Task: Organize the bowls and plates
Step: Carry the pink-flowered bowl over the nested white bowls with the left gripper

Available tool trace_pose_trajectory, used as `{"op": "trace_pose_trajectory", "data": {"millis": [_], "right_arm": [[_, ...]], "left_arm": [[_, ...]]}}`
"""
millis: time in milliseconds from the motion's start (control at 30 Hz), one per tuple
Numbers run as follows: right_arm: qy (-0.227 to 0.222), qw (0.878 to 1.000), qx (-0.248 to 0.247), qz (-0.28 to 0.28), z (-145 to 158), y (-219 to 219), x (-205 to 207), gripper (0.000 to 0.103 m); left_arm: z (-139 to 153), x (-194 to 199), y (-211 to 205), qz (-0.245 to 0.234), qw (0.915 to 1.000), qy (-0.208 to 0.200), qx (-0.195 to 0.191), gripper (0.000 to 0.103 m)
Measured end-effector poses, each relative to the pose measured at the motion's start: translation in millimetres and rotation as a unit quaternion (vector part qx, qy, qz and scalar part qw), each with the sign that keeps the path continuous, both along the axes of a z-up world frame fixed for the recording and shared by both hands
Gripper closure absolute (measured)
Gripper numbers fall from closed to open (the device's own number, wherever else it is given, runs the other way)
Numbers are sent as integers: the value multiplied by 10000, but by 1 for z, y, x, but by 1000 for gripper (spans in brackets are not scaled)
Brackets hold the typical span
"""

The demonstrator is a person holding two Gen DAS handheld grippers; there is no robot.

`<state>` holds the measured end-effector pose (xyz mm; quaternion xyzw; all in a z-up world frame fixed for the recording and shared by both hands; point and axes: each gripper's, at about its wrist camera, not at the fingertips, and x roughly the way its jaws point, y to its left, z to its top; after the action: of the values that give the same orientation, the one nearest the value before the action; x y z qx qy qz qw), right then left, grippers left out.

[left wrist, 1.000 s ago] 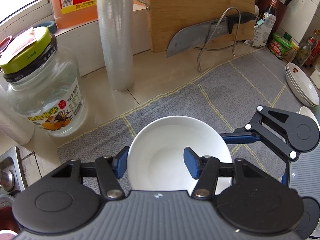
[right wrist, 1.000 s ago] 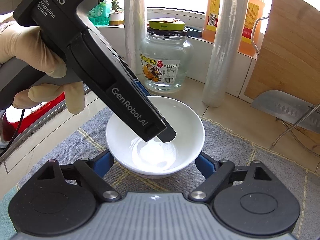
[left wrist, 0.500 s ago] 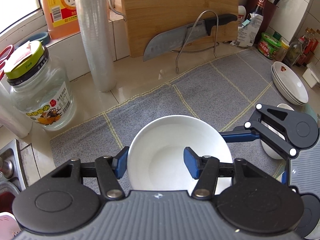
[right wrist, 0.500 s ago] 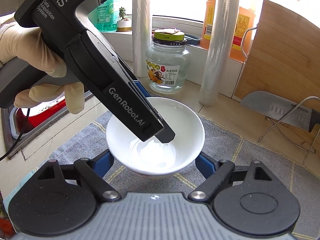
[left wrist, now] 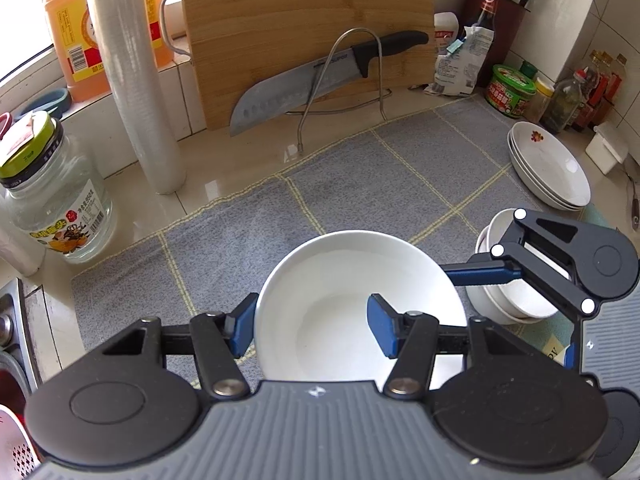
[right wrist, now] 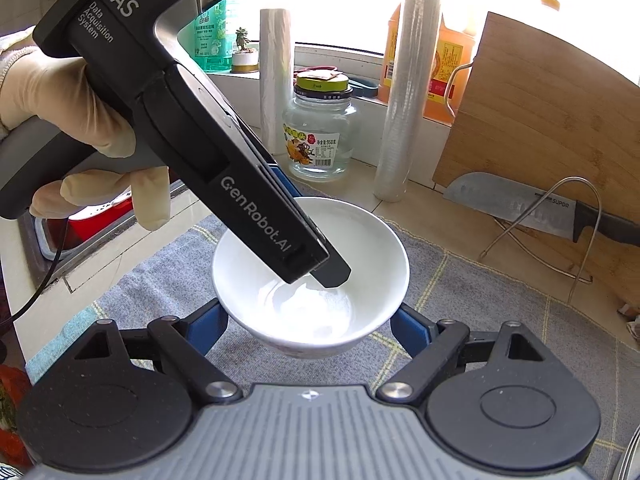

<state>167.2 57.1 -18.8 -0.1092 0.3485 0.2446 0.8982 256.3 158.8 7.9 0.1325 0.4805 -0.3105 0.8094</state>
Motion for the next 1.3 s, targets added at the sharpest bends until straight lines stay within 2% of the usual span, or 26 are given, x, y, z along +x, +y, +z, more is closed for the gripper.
{"op": "trace_pose_trajectory", "data": {"millis": [900,1300], "right_arm": [[-172,9964,-1,-829,20,-99,-49,12],[-109,9913,17,-1308,13,-133,-67,12]], "left_arm": [[24,-31,-111,-881,9959,-140,-161,46],[16,-37,-153,-1347,9906,-106,-221,46]]}}
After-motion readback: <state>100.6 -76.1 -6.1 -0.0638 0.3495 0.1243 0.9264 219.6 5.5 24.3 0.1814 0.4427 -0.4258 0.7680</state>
